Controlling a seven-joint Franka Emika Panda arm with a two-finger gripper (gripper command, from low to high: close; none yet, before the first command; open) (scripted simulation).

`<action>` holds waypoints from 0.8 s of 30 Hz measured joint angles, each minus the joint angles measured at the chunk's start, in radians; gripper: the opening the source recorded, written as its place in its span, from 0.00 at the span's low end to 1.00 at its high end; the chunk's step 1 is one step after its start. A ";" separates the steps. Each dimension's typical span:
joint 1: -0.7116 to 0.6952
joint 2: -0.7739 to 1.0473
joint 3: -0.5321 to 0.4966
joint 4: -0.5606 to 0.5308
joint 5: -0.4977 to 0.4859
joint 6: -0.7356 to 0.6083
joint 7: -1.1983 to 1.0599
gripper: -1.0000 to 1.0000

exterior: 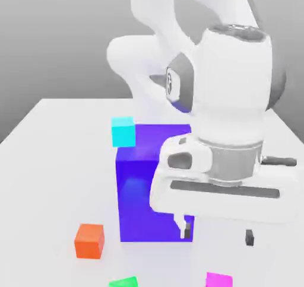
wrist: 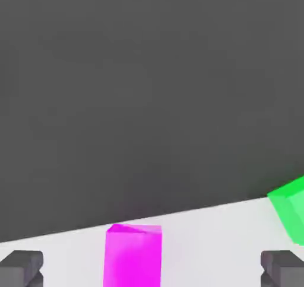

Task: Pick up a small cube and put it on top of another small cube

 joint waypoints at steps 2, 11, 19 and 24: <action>0.014 0.072 -0.001 0.002 -0.001 0.022 0.026 0.50; 0.050 0.247 -0.039 0.035 -0.037 0.144 0.064 0.00; 0.012 0.107 -0.013 0.005 0.007 0.033 0.028 0.00; -0.116 0.024 -0.068 0.004 0.070 -0.044 -0.051 0.00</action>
